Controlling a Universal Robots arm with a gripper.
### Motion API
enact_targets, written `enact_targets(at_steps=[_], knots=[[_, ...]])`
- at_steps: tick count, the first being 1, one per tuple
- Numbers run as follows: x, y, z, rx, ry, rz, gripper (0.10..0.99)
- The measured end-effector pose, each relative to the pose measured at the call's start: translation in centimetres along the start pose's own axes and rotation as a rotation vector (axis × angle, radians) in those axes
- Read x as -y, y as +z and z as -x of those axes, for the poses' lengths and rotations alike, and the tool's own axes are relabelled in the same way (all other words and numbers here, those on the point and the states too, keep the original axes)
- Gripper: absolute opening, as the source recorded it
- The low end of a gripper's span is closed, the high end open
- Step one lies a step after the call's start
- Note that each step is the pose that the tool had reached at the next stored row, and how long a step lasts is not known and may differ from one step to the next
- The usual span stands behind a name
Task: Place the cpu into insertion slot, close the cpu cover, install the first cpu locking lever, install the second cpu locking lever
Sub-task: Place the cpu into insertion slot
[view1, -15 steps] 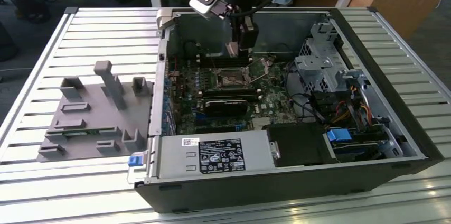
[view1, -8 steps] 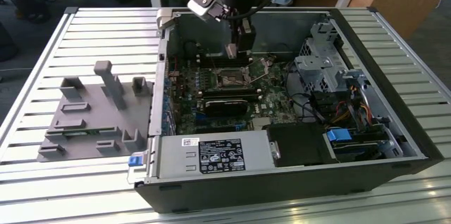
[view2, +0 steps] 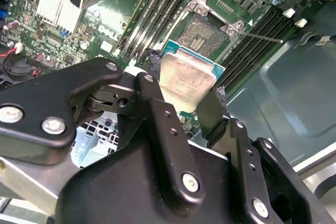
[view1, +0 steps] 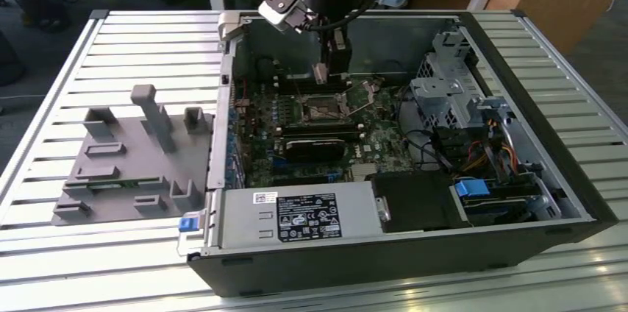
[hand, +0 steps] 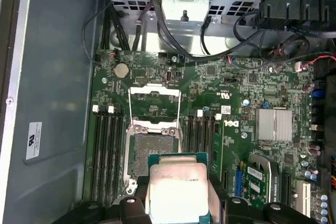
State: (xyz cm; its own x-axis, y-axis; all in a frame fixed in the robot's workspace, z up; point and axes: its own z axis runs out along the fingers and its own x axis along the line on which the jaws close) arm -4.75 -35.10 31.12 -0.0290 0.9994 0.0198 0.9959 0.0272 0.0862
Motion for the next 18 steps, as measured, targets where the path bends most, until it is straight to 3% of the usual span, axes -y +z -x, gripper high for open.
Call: enact_targets(at_steps=[9,18], knots=[[0.21,1.09,-0.97,0.0041,0.033,-0.003,0.525],[0.32,2.72,-2.39,0.0083,0.050,-0.017,0.525]])
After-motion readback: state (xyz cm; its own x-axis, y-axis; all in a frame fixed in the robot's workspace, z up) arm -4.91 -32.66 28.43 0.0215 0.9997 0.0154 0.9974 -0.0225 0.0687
